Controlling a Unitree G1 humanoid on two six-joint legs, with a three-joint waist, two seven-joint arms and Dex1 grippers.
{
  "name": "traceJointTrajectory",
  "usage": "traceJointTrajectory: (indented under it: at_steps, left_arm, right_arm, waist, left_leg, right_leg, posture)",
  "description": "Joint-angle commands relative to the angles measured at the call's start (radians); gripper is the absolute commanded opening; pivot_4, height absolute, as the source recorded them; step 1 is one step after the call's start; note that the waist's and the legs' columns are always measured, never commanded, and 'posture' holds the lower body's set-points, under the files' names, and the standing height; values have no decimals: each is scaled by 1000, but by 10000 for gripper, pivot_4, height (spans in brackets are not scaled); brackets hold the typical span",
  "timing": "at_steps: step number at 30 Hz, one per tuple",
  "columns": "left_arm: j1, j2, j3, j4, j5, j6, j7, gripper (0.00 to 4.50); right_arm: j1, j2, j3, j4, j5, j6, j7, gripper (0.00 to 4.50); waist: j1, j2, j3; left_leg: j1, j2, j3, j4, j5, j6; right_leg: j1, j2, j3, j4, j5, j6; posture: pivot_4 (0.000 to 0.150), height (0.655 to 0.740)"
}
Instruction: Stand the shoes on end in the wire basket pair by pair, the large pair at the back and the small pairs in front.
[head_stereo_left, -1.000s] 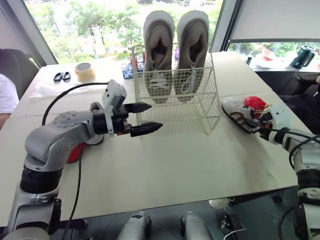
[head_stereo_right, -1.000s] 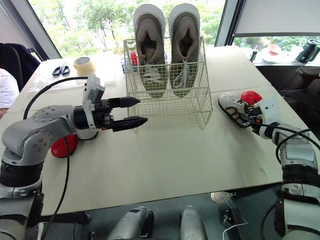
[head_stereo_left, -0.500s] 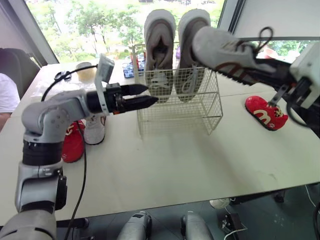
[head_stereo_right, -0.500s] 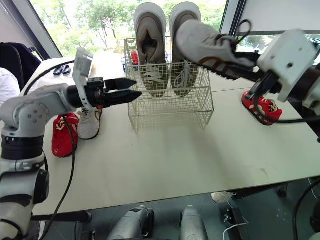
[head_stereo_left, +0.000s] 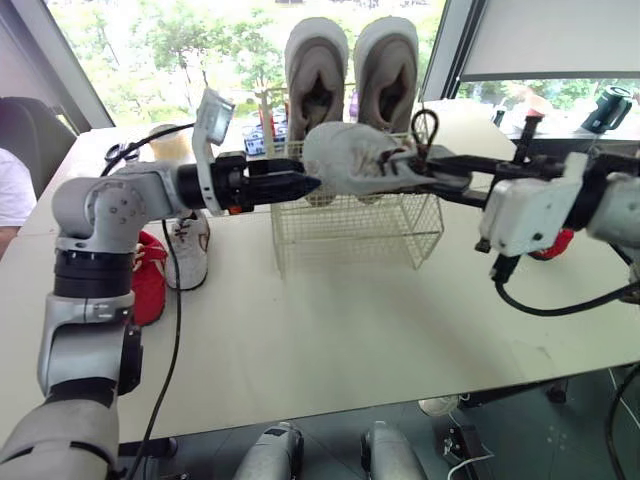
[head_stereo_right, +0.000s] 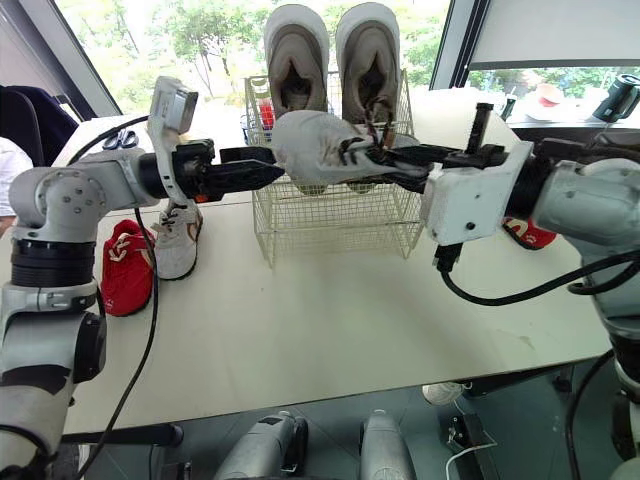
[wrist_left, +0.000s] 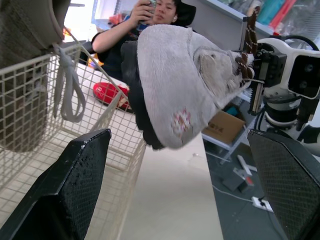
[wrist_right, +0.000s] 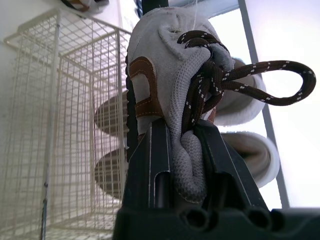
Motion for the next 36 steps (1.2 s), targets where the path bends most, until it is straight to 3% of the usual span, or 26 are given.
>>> traceJointTrajectory:
  at_steps: [1, 2, 4, 9, 11, 14, 17, 21, 25, 30, 36]
  left_arm:
    - [-27, -10, 8, -16, -3, 1, -19, 45000]
    - [-28, -14, 10, -15, -6, 4, -22, 45000]
    - [-27, -18, 13, -15, -7, 9, -24, 36974]
    - [-16, -26, 43, -21, -35, 40, -10, 12475]
    - [-5, -30, 63, -29, -49, 58, 9, 3348]
    - [21, -46, 113, -51, -82, 90, 63, 2269]
    - [59, -74, 180, -86, -133, 116, 140, 2269]
    - [100, -132, 235, -141, -192, 123, 239, 2269]
    - [132, -200, 255, -190, -240, 116, 328, 2269]
    - [147, -270, 258, -208, -262, 84, 400, 2269]
    - [151, -311, 237, -211, -249, 44, 435, 2269]
  right_arm:
    - [-56, 19, 22, -10, -19, -49, 11, 1560]
    - [-67, 26, 33, -7, -25, -58, 15, 1560]
    - [-81, 37, 47, -2, -33, -71, 22, 1453]
    - [-90, 44, 51, 3, -34, -89, 51, 1453]
    - [-75, 47, 23, 1, 10, -24, 50, 11431]
    - [-50, 64, -73, -39, 195, 268, 7, 24729]
    - [-18, 87, -252, -52, 522, 641, -85, 40375]
    - [54, 139, -454, -27, 1009, 953, -276, 40375]
    - [162, 269, -472, -24, 1301, 982, -482, 40375]
    - [189, 461, -349, -61, 1376, 904, -616, 40375]
    - [89, 568, -253, -38, 1294, 815, -634, 40375]
  waist:
    - [2, 0, 0]
    - [2, -1, 1]
    - [3, -1, 1]
    - [4, -1, 1]
    - [4, -1, 1]
    - [4, -1, 1]
    - [7, -1, 1]
    - [12, -2, 1]
    - [11, -2, 0]
    - [2, -2, 1]
    - [5, -2, 1]
  left_leg:
    - [0, 0, 0, 0, 0, 0]
    - [0, 0, 0, 0, 0, 0]
    - [0, 0, 0, 0, 0, 0]
    - [0, 0, 0, 0, 0, 0]
    - [0, 0, 0, 0, 0, 0]
    - [0, 0, 0, 0, 0, 0]
    - [0, 0, -1, 0, 0, 0]
    - [0, 0, -3, 0, -2, 4]
    - [0, 0, -3, 0, -3, 5]
    - [0, 0, -1, 0, -3, 5]
    - [0, 0, 0, 0, -1, 3]
  right_leg:
    - [0, 0, 0, 0, 0, 0]
    - [0, 0, 0, 0, 0, 0]
    - [0, 0, 0, 0, 0, 0]
    - [0, 0, 0, 0, 0, 0]
    - [0, 0, 0, 0, 0, 0]
    - [0, 0, 0, 0, 0, 0]
    - [1, -1, 0, 0, 0, 0]
    - [2, -1, 0, -1, 0, -1]
    - [2, -2, 0, -1, 0, -1]
    - [0, -1, 1, 0, 0, -1]
    - [0, -1, 1, 1, 0, -1]
  posture:
    - [1500, 7400]
    - [1500, 7400]
    - [1500, 7400]
    - [1500, 7400]
    - [1500, 7400]
    - [1500, 7400]
    - [1500, 7400]
    - [1500, 7400]
    - [1500, 7400]
    - [1500, 7400]
    - [1500, 7400]
